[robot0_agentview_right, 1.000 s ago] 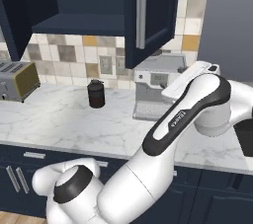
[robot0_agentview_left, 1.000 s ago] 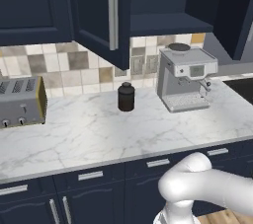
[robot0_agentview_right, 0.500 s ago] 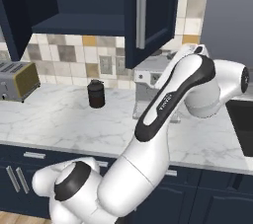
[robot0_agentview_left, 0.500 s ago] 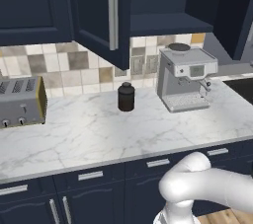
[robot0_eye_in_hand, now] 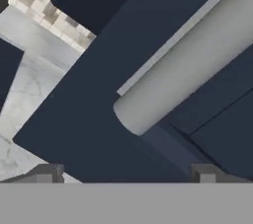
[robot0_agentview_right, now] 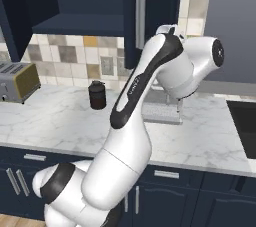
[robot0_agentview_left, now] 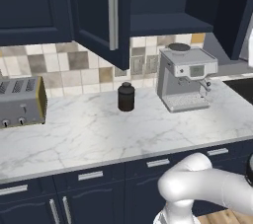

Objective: Close all open cabinet doors.

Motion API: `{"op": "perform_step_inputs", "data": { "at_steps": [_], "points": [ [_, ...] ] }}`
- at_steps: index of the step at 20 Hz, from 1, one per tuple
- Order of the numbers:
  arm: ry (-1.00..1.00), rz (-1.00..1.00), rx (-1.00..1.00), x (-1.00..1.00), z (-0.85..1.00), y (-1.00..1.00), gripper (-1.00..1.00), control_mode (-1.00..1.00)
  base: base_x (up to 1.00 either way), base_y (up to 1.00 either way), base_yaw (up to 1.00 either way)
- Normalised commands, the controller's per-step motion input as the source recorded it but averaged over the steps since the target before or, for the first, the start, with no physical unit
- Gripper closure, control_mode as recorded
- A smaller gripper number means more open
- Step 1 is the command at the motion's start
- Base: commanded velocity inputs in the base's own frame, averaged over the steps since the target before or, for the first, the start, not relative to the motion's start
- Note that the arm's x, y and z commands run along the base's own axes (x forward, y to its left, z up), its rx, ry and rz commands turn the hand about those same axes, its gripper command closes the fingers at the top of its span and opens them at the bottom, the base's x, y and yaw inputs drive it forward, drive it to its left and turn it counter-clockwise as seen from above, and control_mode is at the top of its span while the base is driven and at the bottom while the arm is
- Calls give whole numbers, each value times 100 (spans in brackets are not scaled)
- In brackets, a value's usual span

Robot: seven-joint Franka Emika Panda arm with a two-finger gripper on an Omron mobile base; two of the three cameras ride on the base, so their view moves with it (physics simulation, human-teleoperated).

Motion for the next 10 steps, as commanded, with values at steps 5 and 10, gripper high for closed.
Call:
{"op": "perform_step_inputs", "data": {
  "at_steps": [5, 10],
  "points": [
    [-7, 10, -20, 0, 15, 72, -100, -100, 0, 0, 0],
    [-4, 9, -18, 16, 2, 73, -100, -100, 0, 0, 0]
  ]
}}
